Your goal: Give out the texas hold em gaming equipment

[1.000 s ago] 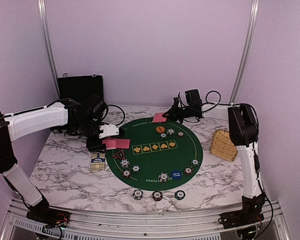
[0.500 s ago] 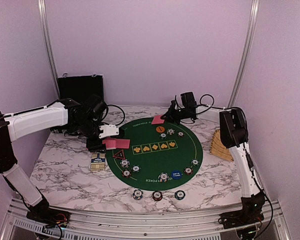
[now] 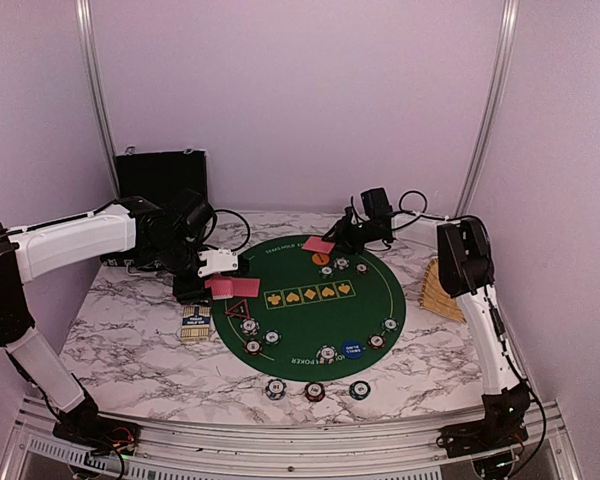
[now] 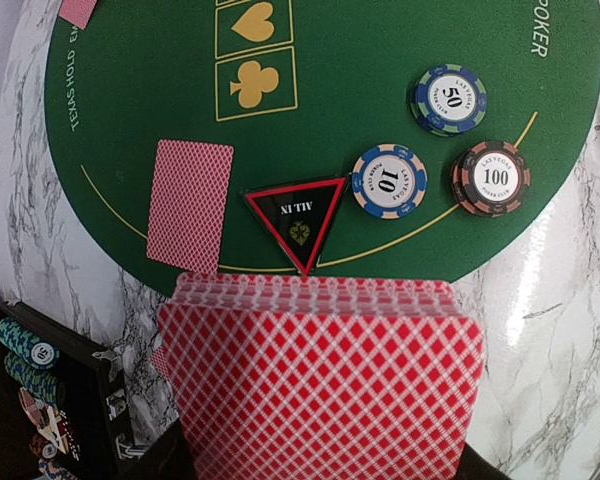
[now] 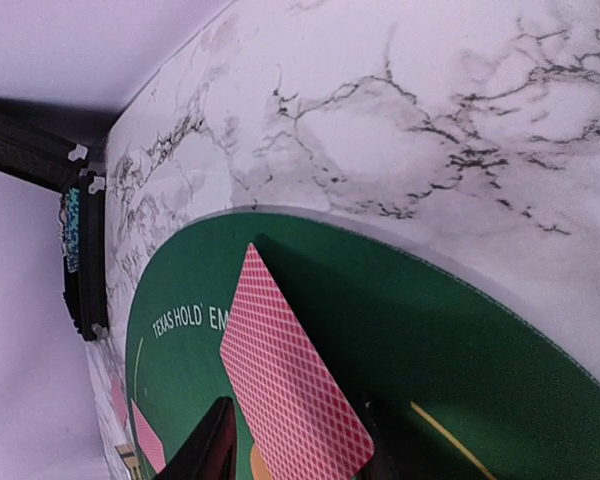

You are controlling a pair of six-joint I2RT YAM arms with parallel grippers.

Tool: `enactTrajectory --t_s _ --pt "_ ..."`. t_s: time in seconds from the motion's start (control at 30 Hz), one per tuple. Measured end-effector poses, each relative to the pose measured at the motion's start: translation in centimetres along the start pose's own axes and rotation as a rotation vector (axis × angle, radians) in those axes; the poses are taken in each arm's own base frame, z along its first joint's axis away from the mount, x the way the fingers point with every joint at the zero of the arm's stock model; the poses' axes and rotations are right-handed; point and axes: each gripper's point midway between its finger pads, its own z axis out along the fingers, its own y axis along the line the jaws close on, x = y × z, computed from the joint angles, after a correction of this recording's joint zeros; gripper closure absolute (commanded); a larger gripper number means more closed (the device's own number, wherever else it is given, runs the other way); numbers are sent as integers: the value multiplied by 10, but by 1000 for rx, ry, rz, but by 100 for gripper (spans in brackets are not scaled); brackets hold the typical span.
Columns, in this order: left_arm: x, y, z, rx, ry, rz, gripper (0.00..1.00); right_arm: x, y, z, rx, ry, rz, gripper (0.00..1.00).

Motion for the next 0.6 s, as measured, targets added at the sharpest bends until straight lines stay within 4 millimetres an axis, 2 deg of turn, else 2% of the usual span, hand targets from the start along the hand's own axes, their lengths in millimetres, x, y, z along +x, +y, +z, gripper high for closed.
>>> enactTrajectory --t_s 0.33,0.6 --pt "0 0 0 0 0 0 91 -5 1 -19 87 -19 -43 40" --pt "0 0 0 0 0 0 92 -11 29 -59 112 -68 -95 31"
